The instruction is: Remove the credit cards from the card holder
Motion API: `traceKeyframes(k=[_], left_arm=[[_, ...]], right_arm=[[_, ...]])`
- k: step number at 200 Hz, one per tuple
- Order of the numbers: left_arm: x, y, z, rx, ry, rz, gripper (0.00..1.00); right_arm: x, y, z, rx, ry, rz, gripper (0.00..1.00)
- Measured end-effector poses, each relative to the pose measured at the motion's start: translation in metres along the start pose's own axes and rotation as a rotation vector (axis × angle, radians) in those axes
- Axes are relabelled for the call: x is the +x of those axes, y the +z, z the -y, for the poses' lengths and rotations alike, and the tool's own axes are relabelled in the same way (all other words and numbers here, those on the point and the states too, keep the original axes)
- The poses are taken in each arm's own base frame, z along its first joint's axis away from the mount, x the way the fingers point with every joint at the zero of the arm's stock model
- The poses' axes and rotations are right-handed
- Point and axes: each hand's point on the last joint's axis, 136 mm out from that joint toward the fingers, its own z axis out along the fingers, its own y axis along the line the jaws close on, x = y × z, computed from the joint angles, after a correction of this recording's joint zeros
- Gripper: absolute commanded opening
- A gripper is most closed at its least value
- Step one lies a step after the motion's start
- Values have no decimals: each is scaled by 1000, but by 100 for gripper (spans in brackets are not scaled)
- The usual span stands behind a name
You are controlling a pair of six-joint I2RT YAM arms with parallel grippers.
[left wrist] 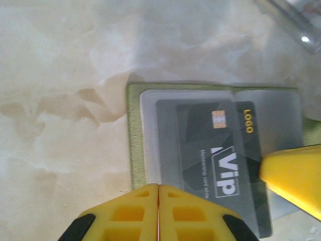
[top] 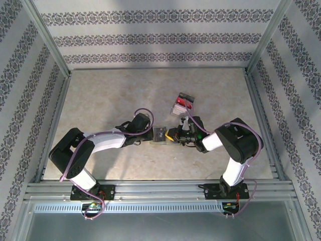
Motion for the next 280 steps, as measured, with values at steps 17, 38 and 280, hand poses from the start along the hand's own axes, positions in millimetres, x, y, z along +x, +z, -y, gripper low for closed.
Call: traceKeyframes(k=[17, 38, 280], left_arm=[[-6, -1, 7, 17, 8, 8, 9], [-10, 5, 15, 37, 19, 3, 9], [7, 34, 20, 94, 9, -78, 5]], right_arm=[[-2, -1, -1, -4, -5, 4, 0], [-3, -2, -3, -8, -14, 8, 0], [-3, 2, -6, -36, -14, 12, 8]])
